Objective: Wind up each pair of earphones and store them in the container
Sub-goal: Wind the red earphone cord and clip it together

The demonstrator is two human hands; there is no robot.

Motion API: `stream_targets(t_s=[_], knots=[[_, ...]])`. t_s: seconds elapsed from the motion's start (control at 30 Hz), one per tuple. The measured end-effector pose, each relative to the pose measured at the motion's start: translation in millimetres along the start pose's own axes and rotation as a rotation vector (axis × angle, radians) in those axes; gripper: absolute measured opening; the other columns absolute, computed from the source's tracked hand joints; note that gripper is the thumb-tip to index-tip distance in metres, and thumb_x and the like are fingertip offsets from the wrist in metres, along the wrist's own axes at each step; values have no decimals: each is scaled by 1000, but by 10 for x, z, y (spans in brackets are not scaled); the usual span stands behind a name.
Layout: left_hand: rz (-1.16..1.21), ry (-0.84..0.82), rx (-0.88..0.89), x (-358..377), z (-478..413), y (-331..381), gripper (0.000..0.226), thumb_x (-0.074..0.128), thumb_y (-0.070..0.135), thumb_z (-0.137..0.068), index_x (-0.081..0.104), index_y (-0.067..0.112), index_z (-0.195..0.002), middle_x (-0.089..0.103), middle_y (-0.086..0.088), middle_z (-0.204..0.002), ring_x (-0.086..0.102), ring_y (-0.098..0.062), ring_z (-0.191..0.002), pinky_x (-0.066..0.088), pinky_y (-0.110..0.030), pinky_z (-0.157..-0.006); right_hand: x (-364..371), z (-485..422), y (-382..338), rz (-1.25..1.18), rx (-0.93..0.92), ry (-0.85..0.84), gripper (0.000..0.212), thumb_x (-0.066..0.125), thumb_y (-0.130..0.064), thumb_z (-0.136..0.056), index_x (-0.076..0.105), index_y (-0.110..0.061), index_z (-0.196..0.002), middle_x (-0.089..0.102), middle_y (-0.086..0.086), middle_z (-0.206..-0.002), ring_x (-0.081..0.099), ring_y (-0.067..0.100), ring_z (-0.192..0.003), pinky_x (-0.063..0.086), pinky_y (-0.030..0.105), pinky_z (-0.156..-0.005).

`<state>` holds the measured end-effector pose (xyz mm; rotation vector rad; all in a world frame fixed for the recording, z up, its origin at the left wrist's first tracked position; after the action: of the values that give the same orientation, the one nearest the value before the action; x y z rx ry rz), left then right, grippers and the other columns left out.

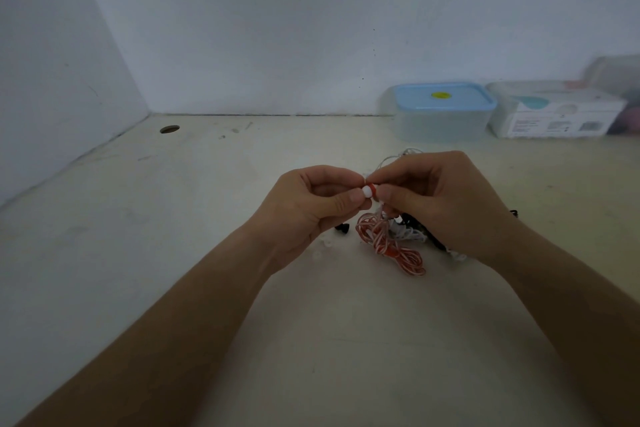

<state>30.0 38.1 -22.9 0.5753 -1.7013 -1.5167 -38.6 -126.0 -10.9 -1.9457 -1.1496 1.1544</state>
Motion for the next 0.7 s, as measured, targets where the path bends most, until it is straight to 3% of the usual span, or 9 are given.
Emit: stream_targets(t_s=[0.13, 0.27, 0.53, 0.6, 0.7], knots=[[-24, -3, 5, -9, -15, -31, 27, 75, 5, -67, 70, 2, -93, 74, -13, -84, 72, -19, -77, 57, -22, -72, 16, 6, -15, 101, -21, 2, 11, 74, -9, -87, 78, -16, -95, 75, -5, -78, 70, 9, -71, 56, 23, -69], [4, -31, 8, -7, -18, -2, 26, 74, 7, -69, 70, 2, -94, 74, -13, -86, 72, -20, -79, 57, -22, -73, 19, 10, -28, -9, 2, 7, 9, 71, -5, -88, 75, -8, -95, 73, 7, -75, 68, 26, -66, 57, 36, -65], [-138, -63, 74, 32, -7, 19, 28, 74, 15, -71, 72, 12, -98, 72, -7, -87, 69, -19, -79, 56, -25, -74, 14, 10, -3, -149, 120, 12, 7, 74, -5, -83, 69, -3, -88, 73, 14, -76, 67, 19, -62, 57, 26, -62], [-198, -60, 93, 23, -8, 23, 24, 74, 12, -77, 73, 14, -100, 71, -6, -89, 68, -18, -80, 56, -26, -76, 11, 17, -18, -113, 133, 7, 5, 73, -8, -85, 70, -5, -87, 73, 8, -72, 66, 16, -58, 56, 26, -58], [-254, -58, 113, 8, -11, 28, 22, 69, 6, -88, 74, 15, -107, 68, -6, -91, 66, -18, -83, 55, -27, -79, -61, 7, -35, 87, 133, 33, 6, 67, -12, -92, 72, -14, -89, 71, -5, -67, 61, 1, -52, 47, 14, -54]])
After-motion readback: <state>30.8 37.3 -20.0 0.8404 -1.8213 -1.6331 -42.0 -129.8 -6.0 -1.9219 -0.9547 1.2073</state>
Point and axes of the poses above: each hand's wrist, its own z-axis away from the middle knuckle, its own x-axis out of the palm, y = z × x, the point moved 3 cm from there along -z, towards the middle knuckle
